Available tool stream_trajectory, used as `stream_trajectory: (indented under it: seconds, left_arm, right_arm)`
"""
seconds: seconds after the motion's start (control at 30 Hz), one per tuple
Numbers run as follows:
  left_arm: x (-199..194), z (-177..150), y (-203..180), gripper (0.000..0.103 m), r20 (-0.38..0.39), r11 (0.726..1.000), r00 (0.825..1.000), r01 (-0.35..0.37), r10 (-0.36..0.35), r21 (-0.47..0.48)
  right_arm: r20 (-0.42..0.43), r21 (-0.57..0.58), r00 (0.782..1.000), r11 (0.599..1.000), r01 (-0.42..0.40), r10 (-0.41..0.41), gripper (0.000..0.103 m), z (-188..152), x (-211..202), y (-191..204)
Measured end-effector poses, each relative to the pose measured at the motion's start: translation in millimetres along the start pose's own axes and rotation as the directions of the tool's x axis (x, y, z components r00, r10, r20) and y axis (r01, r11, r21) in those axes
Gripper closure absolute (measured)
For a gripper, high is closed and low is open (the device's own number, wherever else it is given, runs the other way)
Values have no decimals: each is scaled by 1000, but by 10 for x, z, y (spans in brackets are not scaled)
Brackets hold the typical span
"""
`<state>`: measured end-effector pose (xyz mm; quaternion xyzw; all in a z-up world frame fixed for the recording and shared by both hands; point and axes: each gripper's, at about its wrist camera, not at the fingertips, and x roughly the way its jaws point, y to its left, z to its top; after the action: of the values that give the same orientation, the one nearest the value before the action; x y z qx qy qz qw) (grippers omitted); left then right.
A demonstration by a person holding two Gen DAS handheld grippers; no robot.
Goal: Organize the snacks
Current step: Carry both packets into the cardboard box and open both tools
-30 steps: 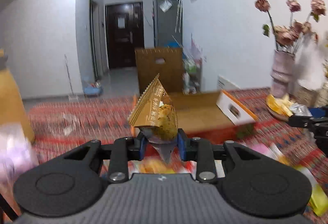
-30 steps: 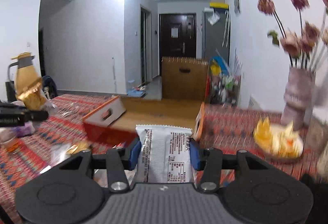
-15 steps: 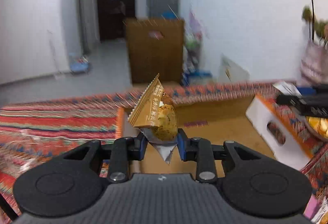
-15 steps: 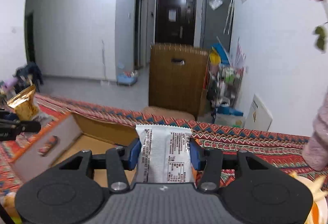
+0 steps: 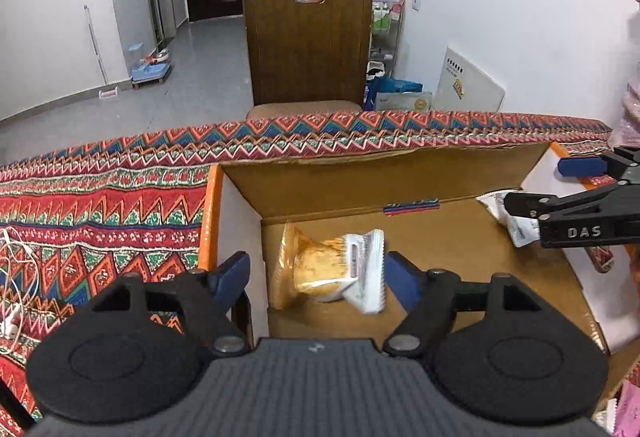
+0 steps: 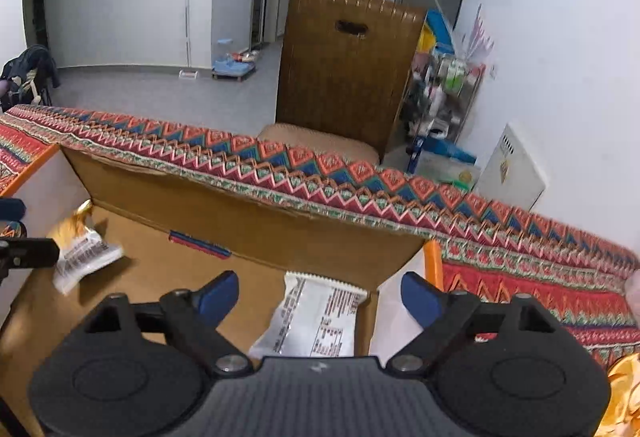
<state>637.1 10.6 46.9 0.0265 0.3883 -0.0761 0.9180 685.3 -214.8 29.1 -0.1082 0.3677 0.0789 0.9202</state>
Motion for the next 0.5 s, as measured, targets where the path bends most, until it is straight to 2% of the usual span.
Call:
stream_trajectory:
  seconds: [0.13, 0.23, 0.33, 0.4, 0.5]
  left_arm:
    - [-184, 65, -6, 26, 8, 1000, 1000, 8, -8, -11]
    - [-407, 52, 63, 21, 20, 999, 999, 32, -31, -35]
    - [-693, 8, 119, 18, 22, 996, 998, 62, -60, -59]
    - [-898, -43, 149, 10, 45, 996, 997, 60, -57, -69]
    - [-1231, -160, 130, 8, 86, 997, 995, 49, -43, -65]
  right_arm:
    - [3, 3, 1000, 1000, -7, 7, 15, 19, -140, 19]
    - [24, 13, 1000, 1000, -8, 8, 15, 24, -367, -42]
    - [50, 29, 998, 999, -30, 28, 15, -83, -706, -107]
    - [59, 40, 997, 998, -43, 40, 15, -161, -918, -156]
    - [78, 55, 996, 998, -42, 37, 14, -269, -1261, -208]
